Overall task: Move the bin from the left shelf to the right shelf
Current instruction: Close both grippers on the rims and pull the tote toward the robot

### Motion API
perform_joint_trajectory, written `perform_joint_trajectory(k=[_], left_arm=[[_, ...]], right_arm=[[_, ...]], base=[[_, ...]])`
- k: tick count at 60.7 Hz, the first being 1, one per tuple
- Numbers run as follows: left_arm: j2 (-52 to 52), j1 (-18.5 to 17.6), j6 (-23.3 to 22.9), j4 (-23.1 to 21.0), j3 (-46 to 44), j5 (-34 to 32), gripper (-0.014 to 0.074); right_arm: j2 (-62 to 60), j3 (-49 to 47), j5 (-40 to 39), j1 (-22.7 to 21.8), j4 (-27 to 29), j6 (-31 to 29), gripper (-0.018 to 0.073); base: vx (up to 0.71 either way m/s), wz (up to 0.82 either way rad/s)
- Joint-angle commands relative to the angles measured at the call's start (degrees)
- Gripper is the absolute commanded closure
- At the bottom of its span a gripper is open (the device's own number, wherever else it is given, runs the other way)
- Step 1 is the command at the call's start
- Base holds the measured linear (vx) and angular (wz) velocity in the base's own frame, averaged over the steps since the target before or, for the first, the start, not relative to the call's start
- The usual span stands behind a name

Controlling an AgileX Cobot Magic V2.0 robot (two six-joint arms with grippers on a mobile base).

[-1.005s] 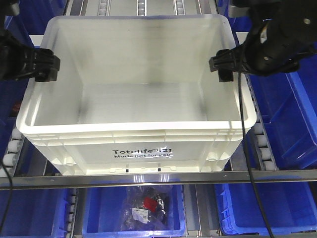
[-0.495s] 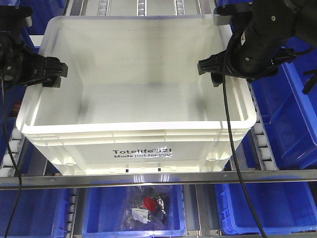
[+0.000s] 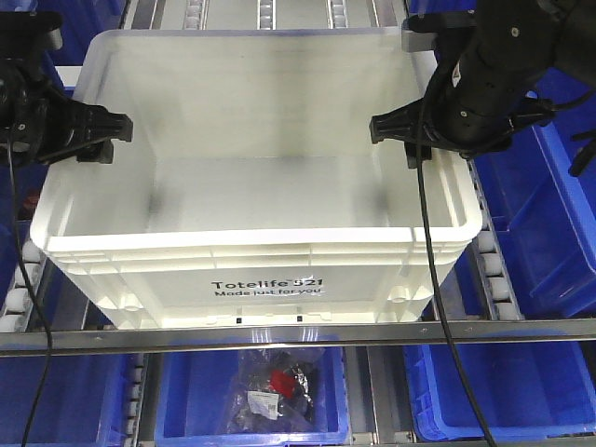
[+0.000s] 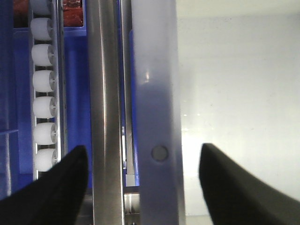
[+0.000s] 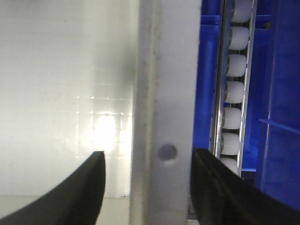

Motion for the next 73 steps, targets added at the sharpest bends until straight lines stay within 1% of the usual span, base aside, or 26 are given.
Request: perform_joint_trajectory(k=[1,6,7,18,30,41,50,61,73], left_arm=[[-1.96,-0.39,-0.56,-0.34,-1.91,-1.91,0.0199],[-1.96,-0.39,-0.56,-1.4,-1.91,-1.91,0.0246],[-1.96,-0.39,-0.56,-1.93,-1.91,-1.96,0.0278],[-1.96,-0.39,-0.51,-2.78,-1.91,-1.8,0.0397],[-1.96,-0.39,-0.51,-2.78,-1.91,-1.74,0.0486],[-1.96,-0.39,-0.51,-2.78,-1.91,-2.17,0.0526],[-1.96,-0.39,-0.51,-2.78,-1.91,-2.4,0.0545],[-2.78,-0.39,-0.51,-2.78,-1.91,-2.45,0.0546],[-6.87,-0.39,-0.51,-2.83,-1.91,-2.72,0.0546]], right_arm=[[-2.28,-1.78,-0.71,0.07,-0.84,-0.2,0.0238],[-2.28,-1.78,-0.3,0.07,-0.84,-0.34,0.0289],[-2.28,-1.78,-0.17,0.07,-0.84,-0.45,0.0312],[-2.28,-1.78,0.53,0.07,-0.76,-0.57,0.0417],[-2.28,-1.78,1.03,0.07,-0.82,-0.62,0.0489],[-2.28,-1.78,1.03,0.07,-0.82,-0.62,0.0522],[-2.28,-1.78,0.96,0.07,-0.93,-0.62,0.053],[-3.14,-1.78,0.42,0.07,-0.94,-0.62,0.053],[-6.61,-1.78,-1.26,0.12,-0.73,-0.62,0.053]], base=[[0.0,0.0],[0.0,0.0],[0.0,0.0],[0.0,0.0],[0.0,0.0],[0.0,0.0],[0.0,0.0],[0.0,0.0],[0.0,0.0]])
